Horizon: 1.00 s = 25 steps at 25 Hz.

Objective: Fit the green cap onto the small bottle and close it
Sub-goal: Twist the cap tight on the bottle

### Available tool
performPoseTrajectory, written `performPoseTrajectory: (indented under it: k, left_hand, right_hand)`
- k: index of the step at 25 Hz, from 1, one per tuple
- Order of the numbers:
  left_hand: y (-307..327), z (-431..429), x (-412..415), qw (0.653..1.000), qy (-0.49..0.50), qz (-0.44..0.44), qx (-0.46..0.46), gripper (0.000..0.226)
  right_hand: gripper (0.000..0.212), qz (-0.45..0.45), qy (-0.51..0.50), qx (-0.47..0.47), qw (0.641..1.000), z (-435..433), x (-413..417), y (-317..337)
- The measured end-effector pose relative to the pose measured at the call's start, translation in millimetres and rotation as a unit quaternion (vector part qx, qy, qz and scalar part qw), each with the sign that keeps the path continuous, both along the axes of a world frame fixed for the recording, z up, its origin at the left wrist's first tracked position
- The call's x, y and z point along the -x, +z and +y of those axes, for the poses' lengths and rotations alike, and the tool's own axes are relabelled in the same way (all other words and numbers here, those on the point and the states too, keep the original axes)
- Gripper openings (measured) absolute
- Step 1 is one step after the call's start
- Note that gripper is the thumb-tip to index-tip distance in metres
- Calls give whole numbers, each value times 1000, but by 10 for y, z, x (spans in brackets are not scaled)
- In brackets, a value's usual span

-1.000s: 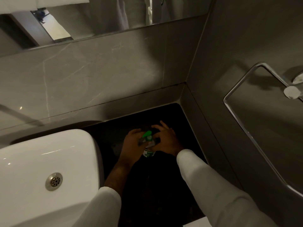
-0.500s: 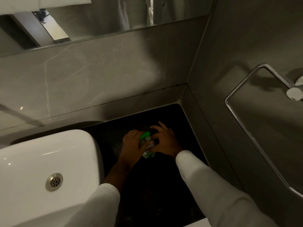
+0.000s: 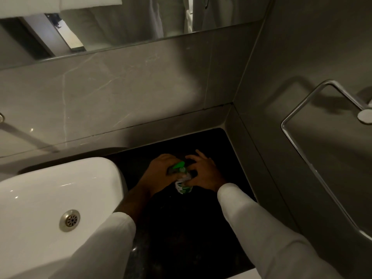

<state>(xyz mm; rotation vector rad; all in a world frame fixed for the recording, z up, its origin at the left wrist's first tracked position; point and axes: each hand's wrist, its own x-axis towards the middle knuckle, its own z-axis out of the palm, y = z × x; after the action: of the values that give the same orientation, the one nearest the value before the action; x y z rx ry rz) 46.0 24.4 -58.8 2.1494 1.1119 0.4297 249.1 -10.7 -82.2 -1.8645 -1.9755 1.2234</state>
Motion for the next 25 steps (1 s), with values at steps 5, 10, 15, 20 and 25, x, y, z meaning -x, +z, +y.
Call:
performPoseTrajectory:
  k: [5, 10, 15, 20, 25]
  left_hand:
    - [487, 209, -145, 964, -84, 193, -163, 23]
    - [637, 156, -446, 955, -9, 295, 7, 13]
    - [620, 194, -554, 935, 102, 301, 155, 14]
    - [534, 271, -491, 940, 110, 242, 215, 30]
    - [447, 219, -349, 955, 90, 194, 205, 40]
  right_hand:
    - [48, 3, -18, 6, 1000, -21, 0, 8]
    - [47, -7, -15, 14, 1000, -40, 18, 52]
    - [50, -8, -11, 20, 1000, -36, 54, 97]
    - [51, -9, -10, 20, 1000, -74, 42, 108]
    - [55, -20, 4, 9, 1000, -138, 14, 73]
